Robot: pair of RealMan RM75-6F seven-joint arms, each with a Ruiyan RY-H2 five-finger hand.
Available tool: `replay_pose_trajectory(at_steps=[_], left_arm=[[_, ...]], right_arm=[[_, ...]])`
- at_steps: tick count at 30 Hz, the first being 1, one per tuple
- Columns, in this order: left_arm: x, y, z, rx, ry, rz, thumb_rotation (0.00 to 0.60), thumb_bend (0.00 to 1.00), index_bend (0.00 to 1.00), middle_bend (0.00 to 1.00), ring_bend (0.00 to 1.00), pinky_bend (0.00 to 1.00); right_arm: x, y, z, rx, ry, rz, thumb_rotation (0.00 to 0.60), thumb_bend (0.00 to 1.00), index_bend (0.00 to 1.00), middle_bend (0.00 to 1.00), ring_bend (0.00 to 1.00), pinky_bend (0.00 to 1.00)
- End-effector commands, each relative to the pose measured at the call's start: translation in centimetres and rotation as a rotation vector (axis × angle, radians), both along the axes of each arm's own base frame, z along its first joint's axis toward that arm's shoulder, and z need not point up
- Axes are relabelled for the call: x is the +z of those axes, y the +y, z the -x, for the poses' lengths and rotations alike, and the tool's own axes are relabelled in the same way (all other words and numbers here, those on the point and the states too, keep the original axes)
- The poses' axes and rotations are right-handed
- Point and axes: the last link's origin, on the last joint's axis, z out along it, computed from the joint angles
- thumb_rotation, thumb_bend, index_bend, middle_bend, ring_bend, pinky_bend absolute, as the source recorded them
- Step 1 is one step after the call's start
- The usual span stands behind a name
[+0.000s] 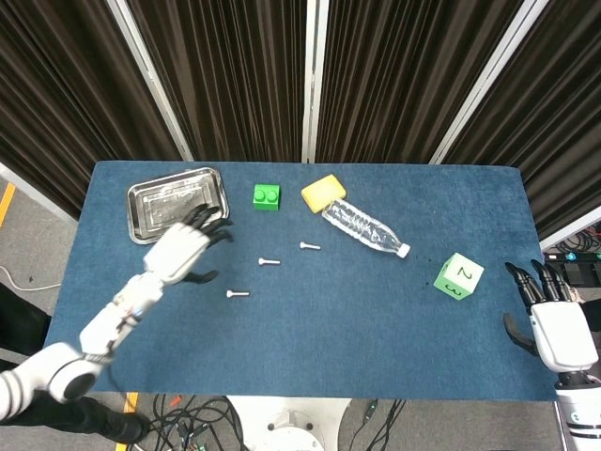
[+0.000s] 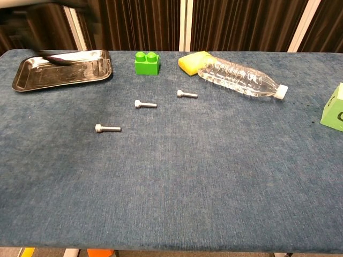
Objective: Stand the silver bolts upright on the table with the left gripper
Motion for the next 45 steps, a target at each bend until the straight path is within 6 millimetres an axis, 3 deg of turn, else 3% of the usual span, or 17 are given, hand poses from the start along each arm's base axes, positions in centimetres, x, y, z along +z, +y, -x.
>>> replay_pose_trajectory(at_steps=[1, 11, 20, 30, 45], left_arm=[[-3.3, 3.3, -3.6, -0.019, 0.01, 0.041, 0.6, 0.2, 0.33, 0.21, 0.08, 0.0], [-10.6, 6.8, -8.2, -0.026, 0.127, 0.13, 0.6, 0.21, 0.33, 0.23, 0.08, 0.0], [-14.5, 8.7, -10.3, 0.036, 0.175, 0.174, 0.6, 0.26, 0.35, 0.24, 0.08, 0.0], [-16.9, 9.6, -11.4, 0.09, 0.185, 0.183, 0.6, 0.3, 0.39, 0.2, 0.02, 0.0], [-18.9, 10.0, -11.0, 0.131, 0.198, 0.154, 0.6, 0.33, 0.42, 0.16, 0.0, 0.0]], right_arm=[[0.1, -0.1, -0.1, -0.007, 0.004, 0.001, 0.6, 0.32, 0.08, 0.17, 0.02, 0.03], [0.4, -0.4, 0.1, -0.04, 0.017, 0.002, 0.6, 0.32, 0.08, 0.17, 0.02, 0.03], [0.7, -0.7, 0.3, -0.063, 0.022, 0.004, 0.6, 0.32, 0.08, 0.17, 0.02, 0.03], [1.2, -0.6, 0.5, -0.081, 0.028, 0.016, 0.6, 0.32, 0.08, 0.17, 0.02, 0.03], [1.4, -0.5, 0.3, -0.091, 0.03, 0.02, 0.6, 0.32, 0.08, 0.17, 0.01, 0.03]])
